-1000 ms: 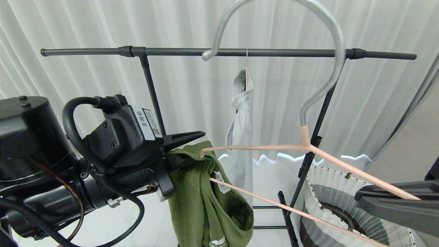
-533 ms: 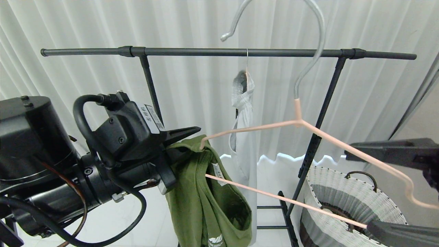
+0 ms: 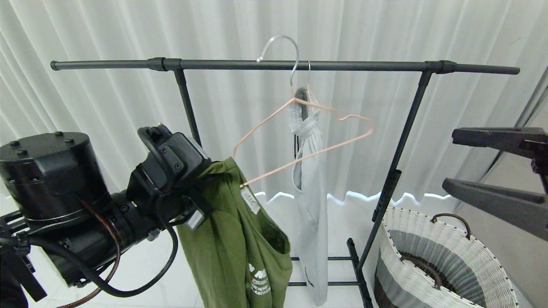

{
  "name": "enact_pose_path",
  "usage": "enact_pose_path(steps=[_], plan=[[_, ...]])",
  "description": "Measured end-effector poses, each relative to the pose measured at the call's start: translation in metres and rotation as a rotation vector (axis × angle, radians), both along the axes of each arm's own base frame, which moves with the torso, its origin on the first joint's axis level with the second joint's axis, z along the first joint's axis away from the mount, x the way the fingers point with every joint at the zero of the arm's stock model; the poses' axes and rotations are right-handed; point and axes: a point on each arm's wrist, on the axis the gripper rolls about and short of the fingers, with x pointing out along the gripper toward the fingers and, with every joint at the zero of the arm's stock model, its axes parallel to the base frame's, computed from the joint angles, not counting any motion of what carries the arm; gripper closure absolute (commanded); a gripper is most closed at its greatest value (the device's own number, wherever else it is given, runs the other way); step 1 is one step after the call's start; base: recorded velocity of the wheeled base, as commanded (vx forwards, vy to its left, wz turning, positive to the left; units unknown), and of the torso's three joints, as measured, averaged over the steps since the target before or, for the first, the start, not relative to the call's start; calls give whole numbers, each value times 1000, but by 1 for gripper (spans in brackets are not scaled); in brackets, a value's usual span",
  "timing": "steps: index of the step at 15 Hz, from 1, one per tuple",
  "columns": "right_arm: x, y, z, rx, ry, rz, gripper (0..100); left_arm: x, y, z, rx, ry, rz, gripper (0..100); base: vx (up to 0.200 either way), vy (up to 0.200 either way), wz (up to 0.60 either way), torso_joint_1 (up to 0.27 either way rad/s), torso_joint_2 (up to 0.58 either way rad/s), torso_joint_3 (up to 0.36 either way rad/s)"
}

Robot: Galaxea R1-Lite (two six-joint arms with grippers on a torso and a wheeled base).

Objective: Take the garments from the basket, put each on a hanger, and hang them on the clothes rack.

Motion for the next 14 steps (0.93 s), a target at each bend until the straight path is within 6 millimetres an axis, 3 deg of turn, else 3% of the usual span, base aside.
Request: enact_pose_path(steps=[5,10,14], plan=[[8,0,-3,-7,8,-30,0,10,-3,-1,-36,24,60,100,0,0,0,0,0,0],[15,11,-39,-81,140,-5,0,4,-16,15,-189,54,-110,100,0,0,0,0,0,0],[38,34,-52,-28,248,-13,0,-4,-15,26,-216,29,-185,100,0,0,0,0,0,0]])
